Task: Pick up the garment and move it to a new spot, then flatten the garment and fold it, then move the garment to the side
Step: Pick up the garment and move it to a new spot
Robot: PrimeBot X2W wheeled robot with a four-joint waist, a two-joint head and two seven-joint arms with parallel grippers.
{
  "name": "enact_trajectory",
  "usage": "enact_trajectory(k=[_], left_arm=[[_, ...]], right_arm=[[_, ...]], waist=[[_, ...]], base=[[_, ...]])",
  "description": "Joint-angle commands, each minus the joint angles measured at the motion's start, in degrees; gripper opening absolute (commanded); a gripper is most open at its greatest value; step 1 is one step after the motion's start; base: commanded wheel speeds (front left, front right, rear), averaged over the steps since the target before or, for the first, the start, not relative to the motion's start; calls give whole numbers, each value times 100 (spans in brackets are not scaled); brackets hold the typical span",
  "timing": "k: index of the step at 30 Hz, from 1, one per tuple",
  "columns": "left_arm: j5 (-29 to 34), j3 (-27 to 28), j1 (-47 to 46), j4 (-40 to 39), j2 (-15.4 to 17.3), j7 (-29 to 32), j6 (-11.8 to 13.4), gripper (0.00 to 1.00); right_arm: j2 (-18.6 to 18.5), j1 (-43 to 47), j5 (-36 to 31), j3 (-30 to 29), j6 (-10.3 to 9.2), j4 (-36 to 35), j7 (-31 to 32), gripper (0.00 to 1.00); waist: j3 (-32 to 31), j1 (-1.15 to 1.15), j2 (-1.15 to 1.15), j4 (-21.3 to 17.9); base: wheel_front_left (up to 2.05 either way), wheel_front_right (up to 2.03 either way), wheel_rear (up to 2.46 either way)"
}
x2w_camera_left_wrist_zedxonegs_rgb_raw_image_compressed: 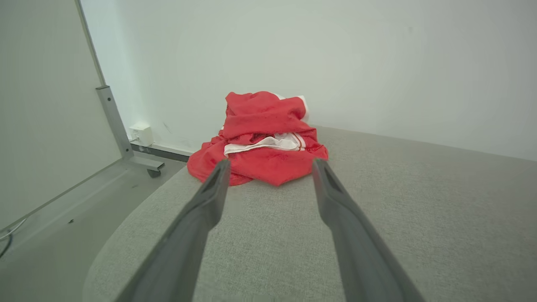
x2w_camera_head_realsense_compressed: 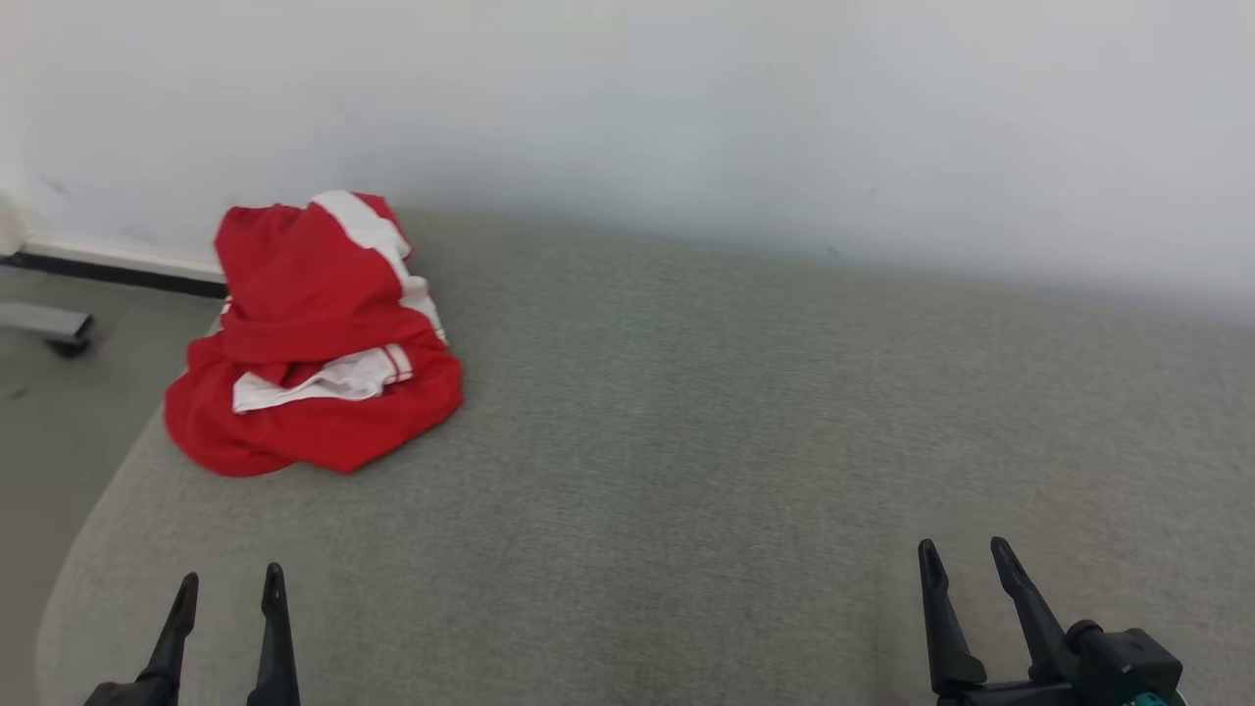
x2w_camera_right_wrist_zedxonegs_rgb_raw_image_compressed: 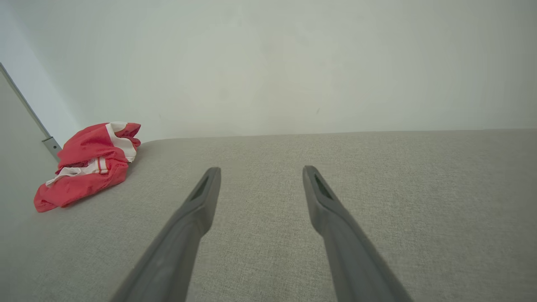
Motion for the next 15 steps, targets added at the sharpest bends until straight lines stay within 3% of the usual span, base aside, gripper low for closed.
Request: enact_trajectory(k=[1, 15], left_arm=[[-20, 13, 26, -26, 21, -7, 17, 100], [-65, 33, 19, -43, 72, -50, 142, 100]], right_arm=[[-15, 12, -7, -7, 7, 6, -14, 100], [-15, -88, -14, 57, 7, 71, -19, 100]], waist=[[40, 0, 0, 359], [151, 0, 0, 1366]], base=[[0, 0, 0], [0, 0, 0]])
